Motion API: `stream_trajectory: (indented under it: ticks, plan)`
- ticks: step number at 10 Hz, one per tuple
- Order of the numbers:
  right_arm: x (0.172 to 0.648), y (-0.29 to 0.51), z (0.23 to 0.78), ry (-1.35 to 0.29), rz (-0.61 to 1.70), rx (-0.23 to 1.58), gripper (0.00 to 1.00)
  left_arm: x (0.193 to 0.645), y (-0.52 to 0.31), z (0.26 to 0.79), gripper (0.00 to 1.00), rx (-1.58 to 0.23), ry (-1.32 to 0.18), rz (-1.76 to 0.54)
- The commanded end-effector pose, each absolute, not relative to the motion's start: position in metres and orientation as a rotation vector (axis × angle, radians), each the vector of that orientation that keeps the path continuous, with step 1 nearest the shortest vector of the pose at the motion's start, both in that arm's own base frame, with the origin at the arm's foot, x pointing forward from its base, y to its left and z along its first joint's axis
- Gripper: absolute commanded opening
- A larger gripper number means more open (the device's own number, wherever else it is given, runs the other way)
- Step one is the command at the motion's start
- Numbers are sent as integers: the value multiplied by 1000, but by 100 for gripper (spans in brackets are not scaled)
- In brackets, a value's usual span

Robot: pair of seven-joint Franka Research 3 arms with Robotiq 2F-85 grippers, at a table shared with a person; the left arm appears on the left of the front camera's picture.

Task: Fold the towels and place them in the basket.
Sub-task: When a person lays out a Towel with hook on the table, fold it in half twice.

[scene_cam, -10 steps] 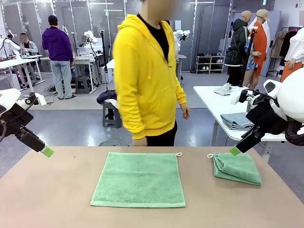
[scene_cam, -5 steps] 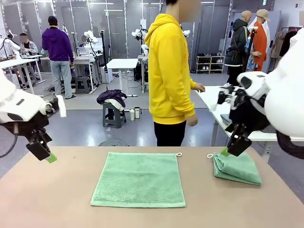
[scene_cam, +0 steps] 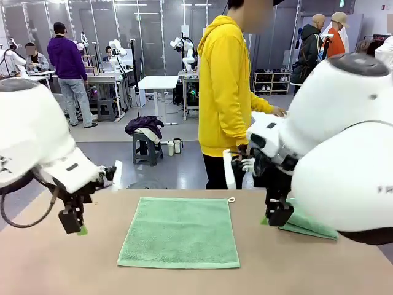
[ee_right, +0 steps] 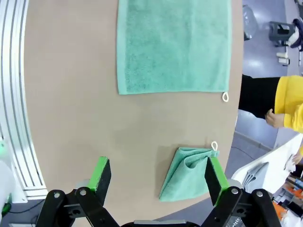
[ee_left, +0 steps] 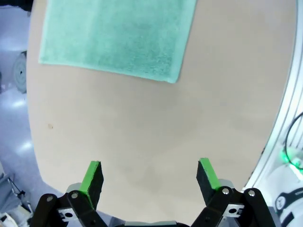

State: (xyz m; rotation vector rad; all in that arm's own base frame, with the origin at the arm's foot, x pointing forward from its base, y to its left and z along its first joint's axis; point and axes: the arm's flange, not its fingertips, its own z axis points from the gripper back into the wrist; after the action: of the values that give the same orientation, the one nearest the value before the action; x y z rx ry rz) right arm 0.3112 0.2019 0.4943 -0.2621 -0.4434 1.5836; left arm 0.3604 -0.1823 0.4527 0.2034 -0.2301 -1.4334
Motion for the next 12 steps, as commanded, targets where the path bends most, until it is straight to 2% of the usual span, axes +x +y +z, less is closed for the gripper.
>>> stream_trajectory:
  ticks: [1,3,5,6,10,12]
  plan:
    - [322,207,467,-415,1616,-285,100,376,-196,438,100,237,-203,-1537]
    - [335,214,451,-374,1601,-249,100,379,-212,427,100,220,-211,-1561]
    - [343,215,446,-351,1540,-222,100,380,-207,427,100,124,-274,-1528]
    - [332,213,447,-350,1613,-243,100,374,-213,423,100,207,-198,-1543]
    - [332,213,447,-350,1613,-243,100,374,-213,423,100,207,-198,-1543]
    - [342,221,435,-336,1606,-200,100,373,-214,419,100,138,-233,-1590]
